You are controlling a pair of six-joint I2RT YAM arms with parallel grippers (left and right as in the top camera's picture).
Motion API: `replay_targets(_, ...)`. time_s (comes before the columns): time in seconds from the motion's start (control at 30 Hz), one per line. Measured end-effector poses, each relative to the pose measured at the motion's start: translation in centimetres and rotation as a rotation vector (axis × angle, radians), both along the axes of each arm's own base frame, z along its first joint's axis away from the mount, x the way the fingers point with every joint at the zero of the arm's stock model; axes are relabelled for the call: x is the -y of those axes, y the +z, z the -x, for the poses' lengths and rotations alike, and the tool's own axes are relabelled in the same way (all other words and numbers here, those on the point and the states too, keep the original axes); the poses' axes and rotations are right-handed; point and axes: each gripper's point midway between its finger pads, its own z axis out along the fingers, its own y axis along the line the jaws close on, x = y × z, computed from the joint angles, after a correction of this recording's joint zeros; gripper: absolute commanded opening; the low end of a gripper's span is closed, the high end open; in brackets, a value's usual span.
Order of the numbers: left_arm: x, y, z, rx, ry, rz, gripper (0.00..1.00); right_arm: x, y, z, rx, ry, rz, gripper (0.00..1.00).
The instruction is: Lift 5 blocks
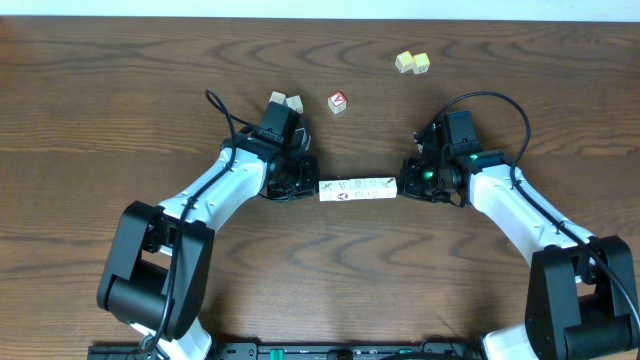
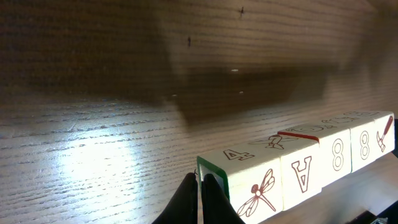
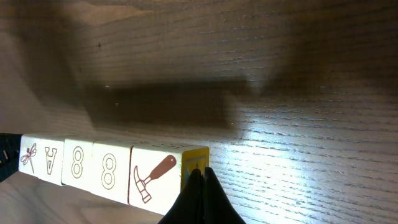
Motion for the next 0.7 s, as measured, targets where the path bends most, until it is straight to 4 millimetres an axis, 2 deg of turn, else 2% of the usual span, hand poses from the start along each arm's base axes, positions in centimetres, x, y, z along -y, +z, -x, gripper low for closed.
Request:
replay_targets(0.47,0.0,0.0,0.0,0.0,0.001,0.001,0.07,0.0,0.4,-0.1,0.009,0.0,-0.005,0.01)
replay_targets(0.7,0.0,1.1,-0.2,0.029,0.001,0.012,0.07,0.0,0.4,0.0,0.01,0.0,-0.006,0.01)
